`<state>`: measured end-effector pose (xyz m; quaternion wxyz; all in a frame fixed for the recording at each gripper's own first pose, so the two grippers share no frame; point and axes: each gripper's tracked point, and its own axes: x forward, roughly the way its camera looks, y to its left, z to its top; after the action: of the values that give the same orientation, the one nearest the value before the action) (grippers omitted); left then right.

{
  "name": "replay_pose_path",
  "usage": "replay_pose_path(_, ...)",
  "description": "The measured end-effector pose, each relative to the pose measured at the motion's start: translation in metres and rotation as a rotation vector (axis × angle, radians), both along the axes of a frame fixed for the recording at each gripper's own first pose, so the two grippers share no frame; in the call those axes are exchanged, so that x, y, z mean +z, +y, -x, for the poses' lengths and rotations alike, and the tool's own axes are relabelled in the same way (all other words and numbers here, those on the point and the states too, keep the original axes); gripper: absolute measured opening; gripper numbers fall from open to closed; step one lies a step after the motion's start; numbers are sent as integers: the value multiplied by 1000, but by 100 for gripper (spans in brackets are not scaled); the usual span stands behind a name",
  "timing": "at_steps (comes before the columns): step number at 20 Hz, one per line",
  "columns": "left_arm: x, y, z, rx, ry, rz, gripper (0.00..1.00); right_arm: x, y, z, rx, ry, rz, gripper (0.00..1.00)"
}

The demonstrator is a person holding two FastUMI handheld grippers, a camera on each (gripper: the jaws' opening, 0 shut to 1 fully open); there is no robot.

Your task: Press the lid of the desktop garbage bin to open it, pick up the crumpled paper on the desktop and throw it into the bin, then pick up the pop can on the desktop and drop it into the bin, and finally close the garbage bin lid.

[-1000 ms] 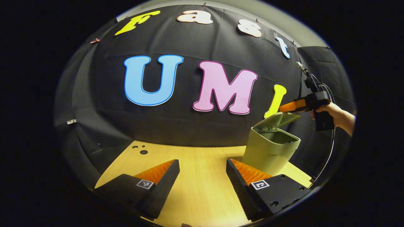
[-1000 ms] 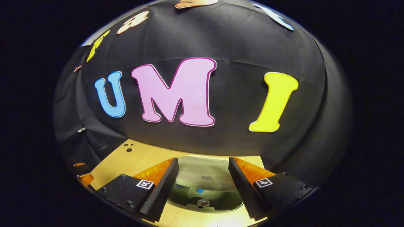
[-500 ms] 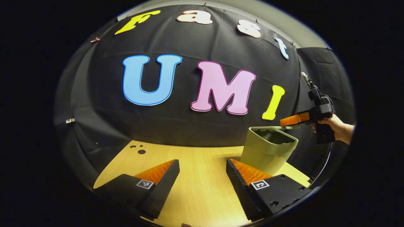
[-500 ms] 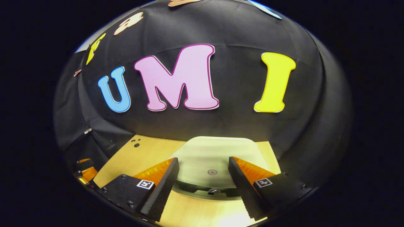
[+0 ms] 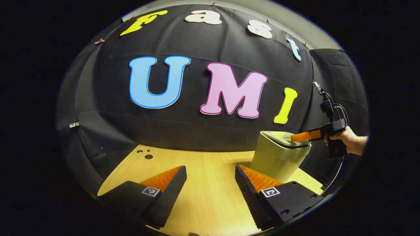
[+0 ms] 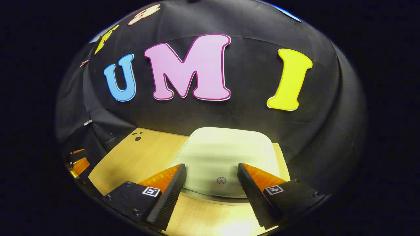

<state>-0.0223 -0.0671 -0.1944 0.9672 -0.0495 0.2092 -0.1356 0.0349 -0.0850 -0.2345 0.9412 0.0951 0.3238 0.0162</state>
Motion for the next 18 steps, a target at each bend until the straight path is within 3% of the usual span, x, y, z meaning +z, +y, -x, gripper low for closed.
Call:
replay_pose_path(12, -4, -5, -8, 5, 8, 0, 96, -15, 4, 8, 14, -7, -5, 100)
replay_pose_path(18, 0, -16, -11, -5, 2, 4, 96, -6, 3, 7, 13, -69, -17, 99)
